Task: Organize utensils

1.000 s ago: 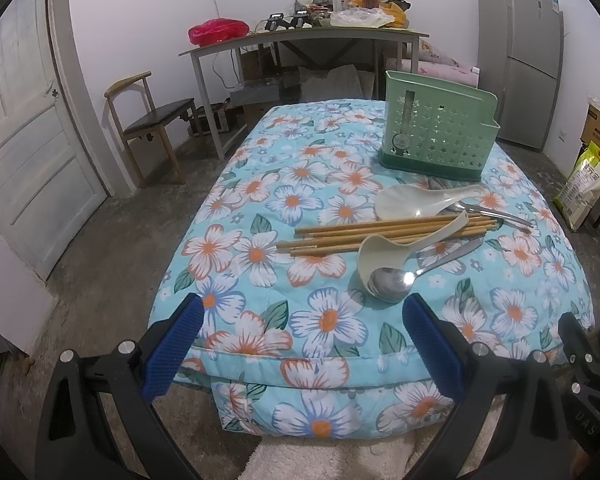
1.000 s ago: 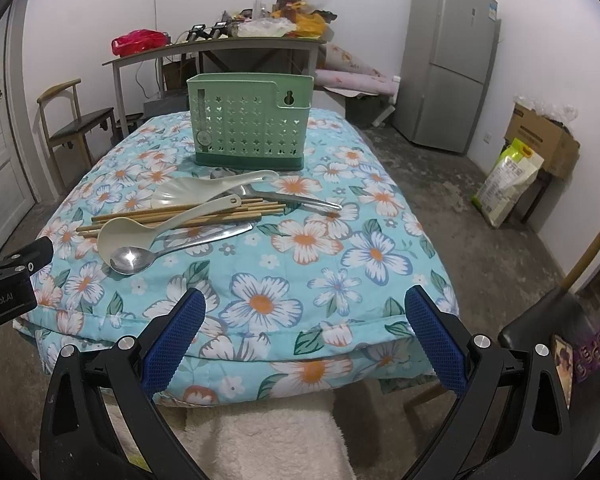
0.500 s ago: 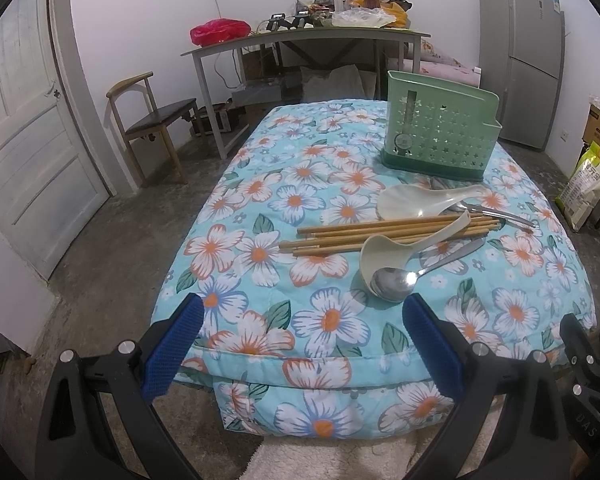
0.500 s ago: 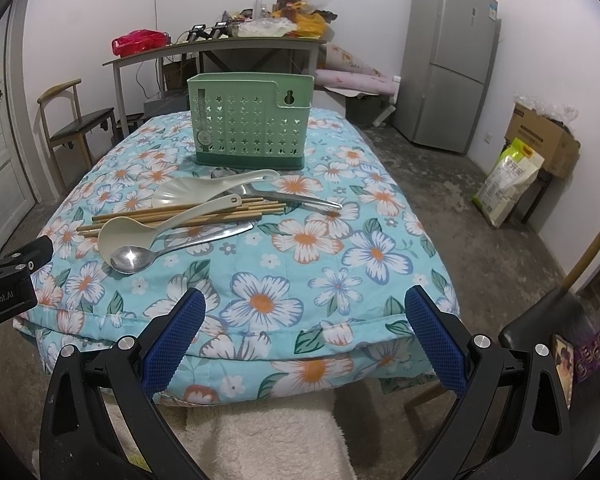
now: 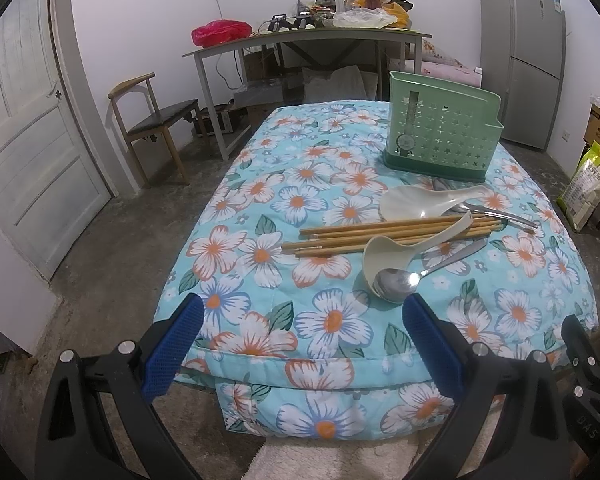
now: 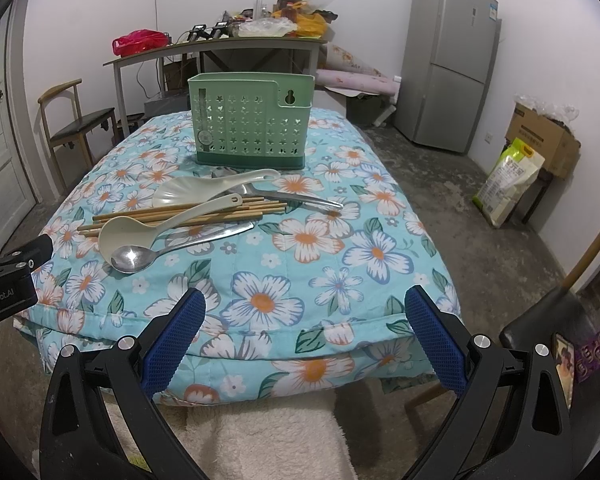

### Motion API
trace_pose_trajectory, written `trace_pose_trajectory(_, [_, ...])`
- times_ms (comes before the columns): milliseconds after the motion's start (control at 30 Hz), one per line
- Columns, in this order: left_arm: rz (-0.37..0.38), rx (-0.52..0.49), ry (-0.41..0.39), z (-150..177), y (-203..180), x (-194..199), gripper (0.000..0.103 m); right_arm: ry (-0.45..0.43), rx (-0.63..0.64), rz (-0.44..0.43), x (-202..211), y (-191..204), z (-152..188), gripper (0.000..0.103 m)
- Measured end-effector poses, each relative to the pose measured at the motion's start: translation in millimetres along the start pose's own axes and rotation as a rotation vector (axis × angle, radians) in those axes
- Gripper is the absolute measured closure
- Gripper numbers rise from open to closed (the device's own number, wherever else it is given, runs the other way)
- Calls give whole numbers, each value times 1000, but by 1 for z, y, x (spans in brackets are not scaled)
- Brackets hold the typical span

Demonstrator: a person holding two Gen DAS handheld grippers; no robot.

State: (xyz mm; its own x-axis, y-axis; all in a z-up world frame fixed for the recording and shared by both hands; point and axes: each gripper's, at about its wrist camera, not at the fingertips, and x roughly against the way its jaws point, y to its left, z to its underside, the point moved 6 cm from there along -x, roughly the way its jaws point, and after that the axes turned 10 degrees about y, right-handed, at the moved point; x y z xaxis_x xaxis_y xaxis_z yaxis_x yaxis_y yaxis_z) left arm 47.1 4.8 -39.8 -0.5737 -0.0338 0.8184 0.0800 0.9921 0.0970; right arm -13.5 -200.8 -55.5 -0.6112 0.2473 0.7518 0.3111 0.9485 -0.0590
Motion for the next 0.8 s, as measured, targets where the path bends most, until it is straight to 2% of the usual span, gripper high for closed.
trace_pose_trajectory(800, [-2, 2, -2, -3, 6, -1, 6, -3, 0, -1, 3, 0, 0, 8])
